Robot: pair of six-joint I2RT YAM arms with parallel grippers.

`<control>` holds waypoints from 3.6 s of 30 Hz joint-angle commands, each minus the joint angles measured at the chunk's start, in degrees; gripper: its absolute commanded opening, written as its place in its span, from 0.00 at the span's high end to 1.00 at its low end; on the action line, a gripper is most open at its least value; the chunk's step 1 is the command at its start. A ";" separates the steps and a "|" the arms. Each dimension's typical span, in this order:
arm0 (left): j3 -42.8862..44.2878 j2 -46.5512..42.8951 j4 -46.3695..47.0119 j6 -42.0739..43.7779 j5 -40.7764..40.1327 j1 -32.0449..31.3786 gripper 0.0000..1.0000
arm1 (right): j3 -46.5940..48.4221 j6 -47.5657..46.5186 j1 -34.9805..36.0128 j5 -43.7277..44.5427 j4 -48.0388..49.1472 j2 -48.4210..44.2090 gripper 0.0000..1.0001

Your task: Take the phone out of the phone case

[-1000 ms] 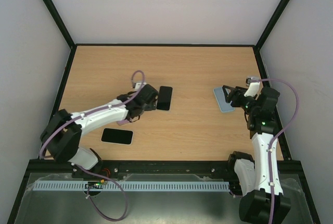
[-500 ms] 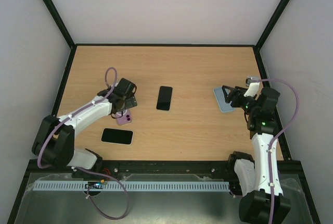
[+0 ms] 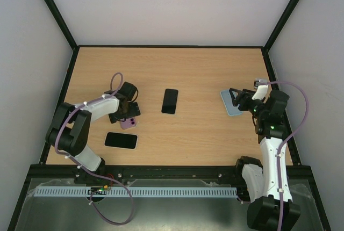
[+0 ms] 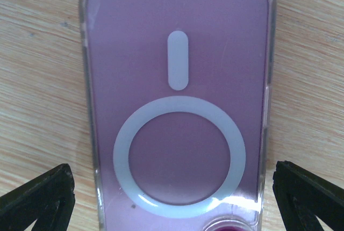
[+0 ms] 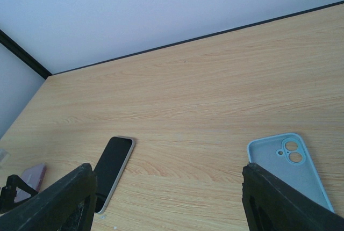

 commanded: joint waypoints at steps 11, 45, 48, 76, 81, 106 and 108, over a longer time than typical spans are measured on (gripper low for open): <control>6.38 5.65 -7.28 -1.45 3.08 1.23 0.08 | -0.44 0.03 0.04 -0.47 1.07 -0.84 0.29; 0.90 -6.84 20.70 8.77 39.07 -25.14 0.56 | 20.90 -52.99 4.30 -18.56 -43.20 16.64 0.43; 2.27 -4.21 20.80 11.54 45.00 -27.60 0.57 | 24.08 -70.68 10.25 -14.80 -57.64 19.56 0.43; 4.90 9.24 25.58 12.19 60.67 -28.67 0.63 | 6.66 -76.49 54.53 20.32 -33.69 8.92 0.57; 4.41 10.08 26.18 12.47 61.97 -28.89 0.62 | 5.24 -79.22 56.44 21.83 -31.81 9.68 0.61; 2.57 11.47 28.06 12.96 63.23 -30.07 0.63 | -2.68 -84.31 63.91 33.86 -21.58 15.29 0.64; 2.56 11.45 28.40 12.91 63.08 -30.06 0.62 | -3.37 -83.70 64.06 33.31 -20.53 14.97 0.67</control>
